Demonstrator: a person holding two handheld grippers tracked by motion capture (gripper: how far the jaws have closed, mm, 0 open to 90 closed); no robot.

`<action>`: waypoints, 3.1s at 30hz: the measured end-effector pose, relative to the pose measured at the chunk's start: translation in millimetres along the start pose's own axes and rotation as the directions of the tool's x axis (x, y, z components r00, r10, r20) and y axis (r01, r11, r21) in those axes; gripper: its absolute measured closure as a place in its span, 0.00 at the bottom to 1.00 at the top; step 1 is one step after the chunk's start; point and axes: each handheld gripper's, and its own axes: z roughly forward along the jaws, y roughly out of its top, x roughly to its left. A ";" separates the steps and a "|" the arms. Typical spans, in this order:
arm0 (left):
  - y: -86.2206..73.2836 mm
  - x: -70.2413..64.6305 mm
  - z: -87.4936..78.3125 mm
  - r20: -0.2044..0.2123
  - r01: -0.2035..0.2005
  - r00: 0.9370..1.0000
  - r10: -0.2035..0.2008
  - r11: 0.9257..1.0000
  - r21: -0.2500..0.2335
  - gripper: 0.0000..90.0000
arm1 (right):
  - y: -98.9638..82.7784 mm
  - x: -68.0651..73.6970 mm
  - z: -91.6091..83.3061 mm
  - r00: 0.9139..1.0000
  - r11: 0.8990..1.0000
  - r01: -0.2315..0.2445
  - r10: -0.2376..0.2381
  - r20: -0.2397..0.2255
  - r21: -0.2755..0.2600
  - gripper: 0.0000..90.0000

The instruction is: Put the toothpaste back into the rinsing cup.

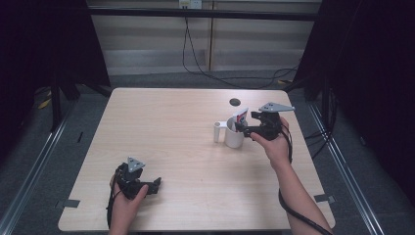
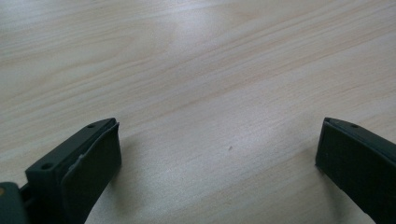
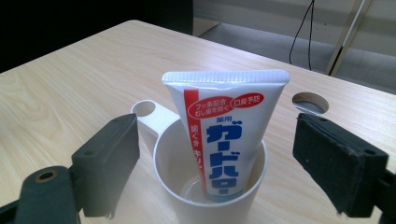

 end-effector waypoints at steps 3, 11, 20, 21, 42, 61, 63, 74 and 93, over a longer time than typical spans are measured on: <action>0.0 0.0 0.0 0.000 -0.001 1.000 0.001 1.000 0.000 0.00 | -2.7 -0.1 -2.3 1.000 1.000 0.006 -0.006 0.000 0.028 0.16; 0.1 0.0 0.0 0.000 -0.001 1.000 0.001 1.000 0.000 0.00 | -10.7 -1.2 -8.2 1.000 0.998 0.025 -0.024 -0.012 0.053 0.15; 0.1 0.0 0.0 0.000 -0.001 1.000 0.001 1.000 0.001 0.00 | -18.3 -0.5 -13.9 0.999 0.997 0.026 -0.024 -0.026 0.075 0.15; 0.0 0.1 0.0 0.000 0.000 1.000 0.000 1.000 0.000 0.00 | -19.0 0.2 -14.5 0.999 0.996 0.026 -0.024 -0.025 0.085 0.15; 0.0 0.0 0.0 0.001 0.000 1.000 0.000 1.000 0.000 0.00 | -35.6 9.0 -27.5 0.996 0.989 0.074 -0.068 -0.049 0.128 0.15; 0.0 0.0 0.0 0.001 0.000 1.000 0.000 1.000 0.000 0.00 | -54.9 18.5 -30.9 0.991 0.976 0.127 -0.117 -0.067 0.179 0.15; 0.0 0.1 -0.1 0.001 0.000 1.000 0.000 1.000 0.001 0.00 | -57.5 19.9 -31.4 0.991 0.975 0.126 -0.115 -0.073 0.183 0.15; 0.1 0.0 0.0 0.000 0.000 1.000 0.000 1.000 0.000 0.00 | -74.6 22.4 -35.1 0.992 0.972 0.116 -0.102 -0.080 0.204 0.16; 0.1 0.0 0.0 0.000 0.000 1.000 0.000 1.000 0.000 0.00 | -93.9 20.8 -44.7 0.993 0.969 0.106 -0.092 -0.075 0.224 0.16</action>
